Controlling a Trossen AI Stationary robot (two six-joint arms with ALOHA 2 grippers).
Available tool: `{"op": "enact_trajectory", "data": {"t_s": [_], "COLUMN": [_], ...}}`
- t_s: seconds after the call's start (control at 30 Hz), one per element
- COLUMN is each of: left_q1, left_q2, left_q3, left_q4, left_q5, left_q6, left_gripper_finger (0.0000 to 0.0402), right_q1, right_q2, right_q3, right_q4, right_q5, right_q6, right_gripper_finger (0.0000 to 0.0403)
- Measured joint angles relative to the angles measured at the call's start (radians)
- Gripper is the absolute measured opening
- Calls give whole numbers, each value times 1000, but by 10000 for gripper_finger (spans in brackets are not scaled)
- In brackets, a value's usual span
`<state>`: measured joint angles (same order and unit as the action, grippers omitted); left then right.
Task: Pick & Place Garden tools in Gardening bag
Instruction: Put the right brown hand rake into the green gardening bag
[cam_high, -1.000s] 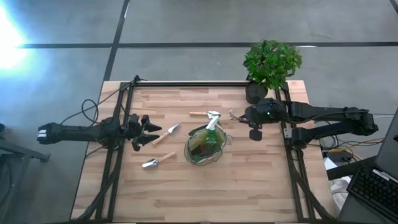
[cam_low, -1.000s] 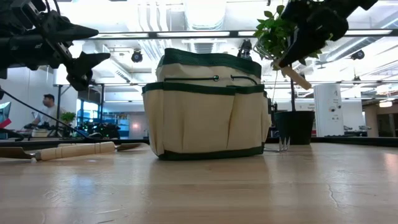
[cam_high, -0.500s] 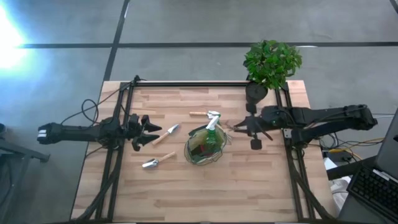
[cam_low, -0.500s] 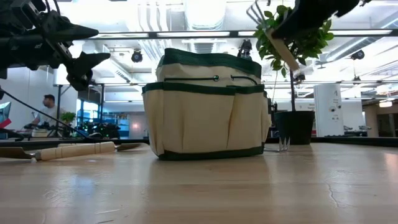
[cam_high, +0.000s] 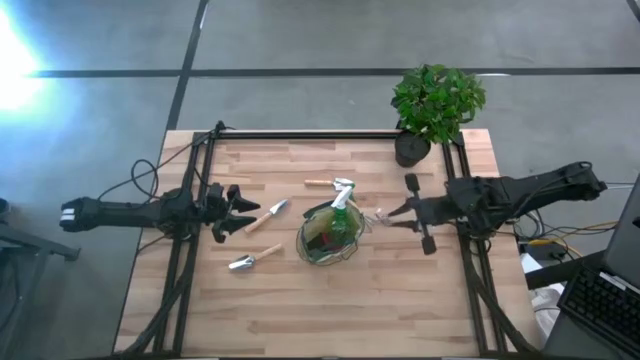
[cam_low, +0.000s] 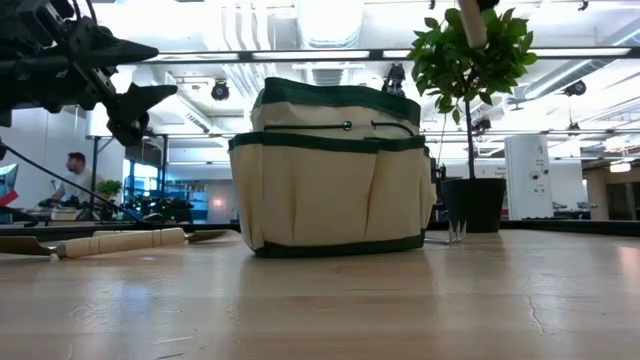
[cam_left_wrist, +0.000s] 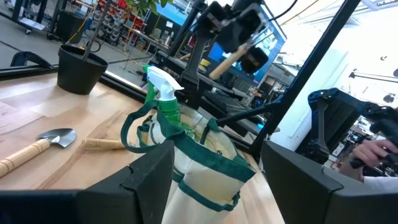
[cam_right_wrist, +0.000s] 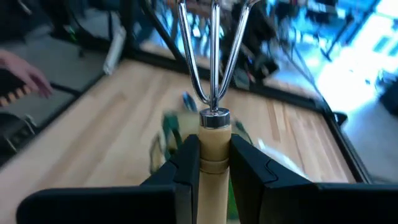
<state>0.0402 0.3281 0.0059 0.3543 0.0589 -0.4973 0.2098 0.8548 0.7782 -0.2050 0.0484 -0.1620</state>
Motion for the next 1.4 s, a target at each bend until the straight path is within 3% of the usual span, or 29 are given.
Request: {"op": "enact_trajectory", "data": {"t_s": [0.3,0.67,1.1,1.4], "left_q1": [0,0,0,0], "left_q2": [0,0,0,0], "left_q3": [0,0,0,0], "left_q4": [0,0,0,0], "left_q5": [0,0,0,0], "left_q6": [0,0,0,0], "left_gripper_finger": [245,245,245,245], "right_q1": [129,87,-52,-50], "right_q2": [-12,65,226,251], "right_q3": [0,-3,-23,-163], "right_q4": [145,271,428,700], "right_q5": [-6,-127,-484,-589], "right_q6": [-69,-155,-64,32], "right_gripper_finger": [50,50,48,47]}}
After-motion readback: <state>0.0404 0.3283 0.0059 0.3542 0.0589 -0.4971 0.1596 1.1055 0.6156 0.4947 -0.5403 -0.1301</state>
